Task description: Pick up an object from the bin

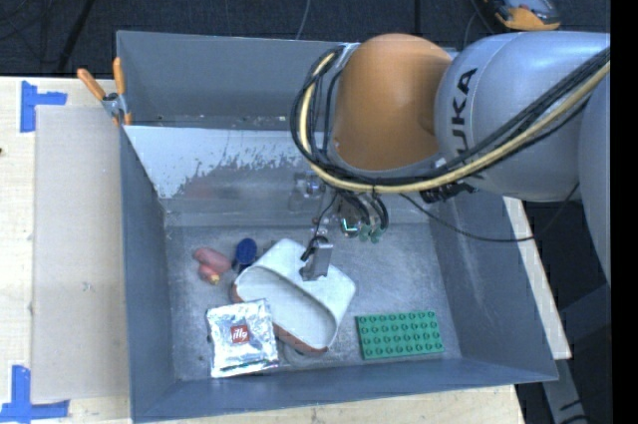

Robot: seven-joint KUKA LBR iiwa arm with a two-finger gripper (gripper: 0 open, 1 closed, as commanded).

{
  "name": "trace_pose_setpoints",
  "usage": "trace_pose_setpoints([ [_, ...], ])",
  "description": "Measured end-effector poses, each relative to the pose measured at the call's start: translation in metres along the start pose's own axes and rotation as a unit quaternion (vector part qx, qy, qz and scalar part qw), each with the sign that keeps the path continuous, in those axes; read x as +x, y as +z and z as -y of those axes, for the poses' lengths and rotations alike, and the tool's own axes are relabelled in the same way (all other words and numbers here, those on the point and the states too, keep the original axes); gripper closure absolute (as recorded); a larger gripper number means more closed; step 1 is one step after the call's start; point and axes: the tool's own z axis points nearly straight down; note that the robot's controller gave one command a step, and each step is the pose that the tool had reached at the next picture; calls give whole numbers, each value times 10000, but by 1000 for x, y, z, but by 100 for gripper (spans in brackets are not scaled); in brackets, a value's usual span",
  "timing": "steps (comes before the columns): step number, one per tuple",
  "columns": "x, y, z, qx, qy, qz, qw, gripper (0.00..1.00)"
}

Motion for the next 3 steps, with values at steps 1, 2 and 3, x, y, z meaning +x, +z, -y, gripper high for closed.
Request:
trace_pose_setpoints([
  [1, -6, 101, 15, -24, 206, 72, 9998, 0],
  [2, -7, 102, 17, -19, 235, 75, 9997, 100],
  [3, -7, -12, 15, -10, 125, 90, 9999, 100],
])
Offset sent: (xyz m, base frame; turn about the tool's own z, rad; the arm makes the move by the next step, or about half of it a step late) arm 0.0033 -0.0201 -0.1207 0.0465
